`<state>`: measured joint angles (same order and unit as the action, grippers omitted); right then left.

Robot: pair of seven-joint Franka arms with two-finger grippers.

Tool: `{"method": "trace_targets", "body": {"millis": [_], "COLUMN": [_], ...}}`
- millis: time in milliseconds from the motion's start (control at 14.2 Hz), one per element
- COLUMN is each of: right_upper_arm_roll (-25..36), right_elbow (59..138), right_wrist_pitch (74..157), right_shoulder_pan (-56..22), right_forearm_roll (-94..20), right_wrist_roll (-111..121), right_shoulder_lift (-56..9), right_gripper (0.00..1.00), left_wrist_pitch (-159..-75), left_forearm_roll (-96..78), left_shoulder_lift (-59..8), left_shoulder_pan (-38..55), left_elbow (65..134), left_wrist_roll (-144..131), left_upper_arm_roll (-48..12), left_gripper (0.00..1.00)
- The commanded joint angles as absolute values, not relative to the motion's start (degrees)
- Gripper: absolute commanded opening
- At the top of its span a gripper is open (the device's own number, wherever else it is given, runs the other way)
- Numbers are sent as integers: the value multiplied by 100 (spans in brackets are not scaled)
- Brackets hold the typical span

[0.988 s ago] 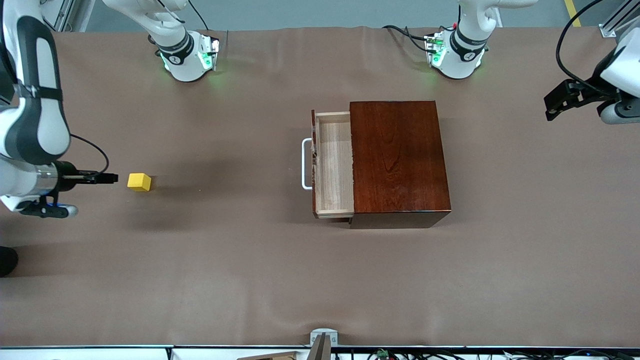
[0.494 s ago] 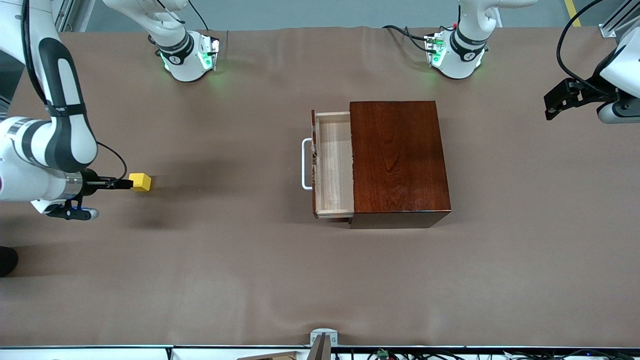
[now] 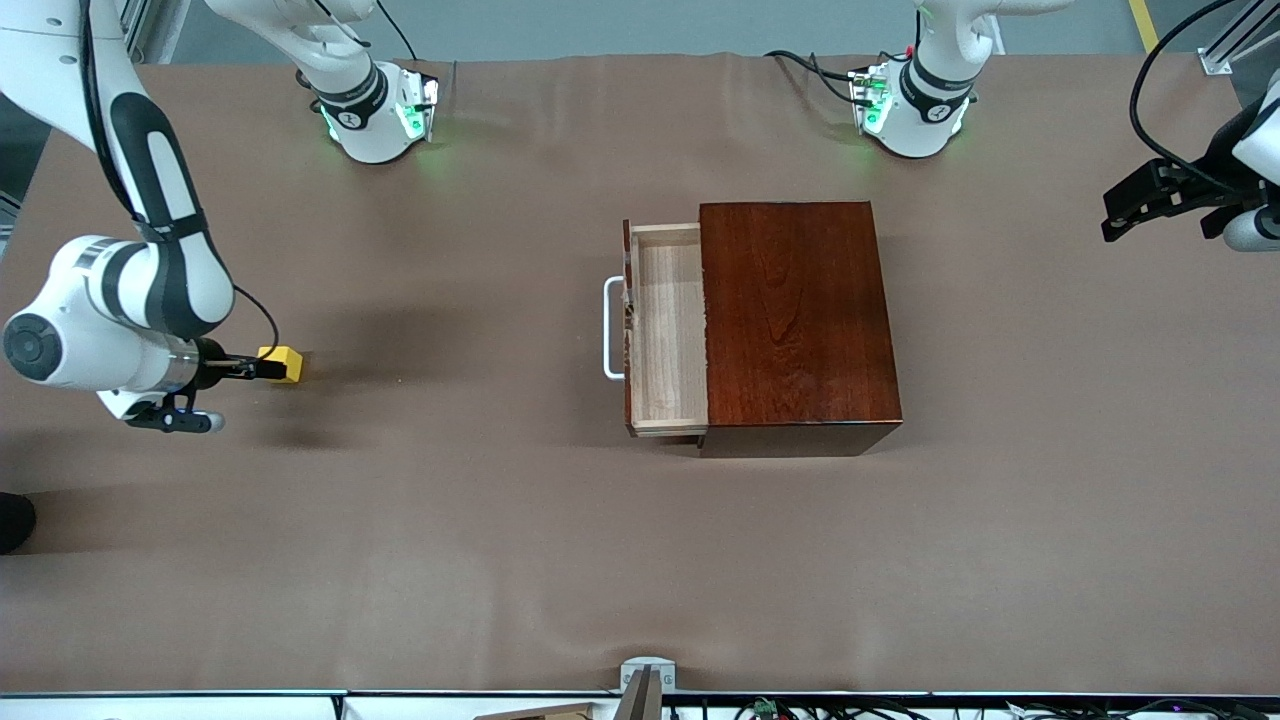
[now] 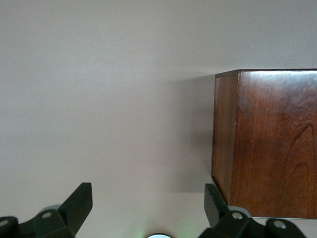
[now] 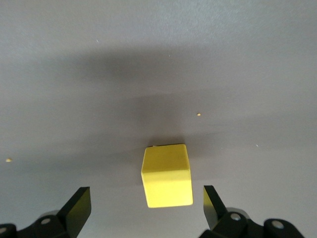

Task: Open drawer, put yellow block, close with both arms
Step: 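Close the right gripper on the yellow cube and lift it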

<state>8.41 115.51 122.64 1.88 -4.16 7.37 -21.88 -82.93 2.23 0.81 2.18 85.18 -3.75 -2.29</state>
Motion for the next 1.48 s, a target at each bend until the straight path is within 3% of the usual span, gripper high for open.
{"method": "trace_targets", "body": {"millis": [0, 635, 706, 917, 1129, 1200, 1411], "right_upper_arm_roll": [809, 817, 817, 809, 809, 809, 809], "right_elbow": [11934, 12593, 12664, 12683, 12674, 12674, 12569], "right_wrist_pitch": [12724, 13638, 13823, 13817, 13773, 13729, 13317], "right_shoulder_pan": [255, 334, 343, 396, 387, 387, 343], "right_forearm_roll": [-466, -448, -448, -448, -448, -448, -466], "right_wrist_roll": [966, 1291, 1414, 1521, 1521, 1521, 1459], "right_shoulder_lift": [-2065, -2083, -2083, -2092, -2074, -2048, -1934], "right_gripper": [100, 100, 89, 42, 14, 0, 0], "left_wrist_pitch": [-8350, -7904, -7788, -7770, -7770, -7778, -7796], "left_forearm_roll": [97, 105, 123, 123, 123, 149, 176], "left_shoulder_lift": [123, 220, 220, 272, 316, 351, 360], "left_shoulder_pan": [193, 158, 176, 176, 202, 211, 158], "left_elbow": [8578, 8561, 8561, 8561, 8587, 8596, 8604], "left_wrist_roll": [-264, -325, -334, -352, -343, -360, -316], "left_upper_arm_roll": [-299, -316, -316, -316, -316, -386, -448], "left_gripper": [100, 100, 100, 100, 100, 100, 100]}}
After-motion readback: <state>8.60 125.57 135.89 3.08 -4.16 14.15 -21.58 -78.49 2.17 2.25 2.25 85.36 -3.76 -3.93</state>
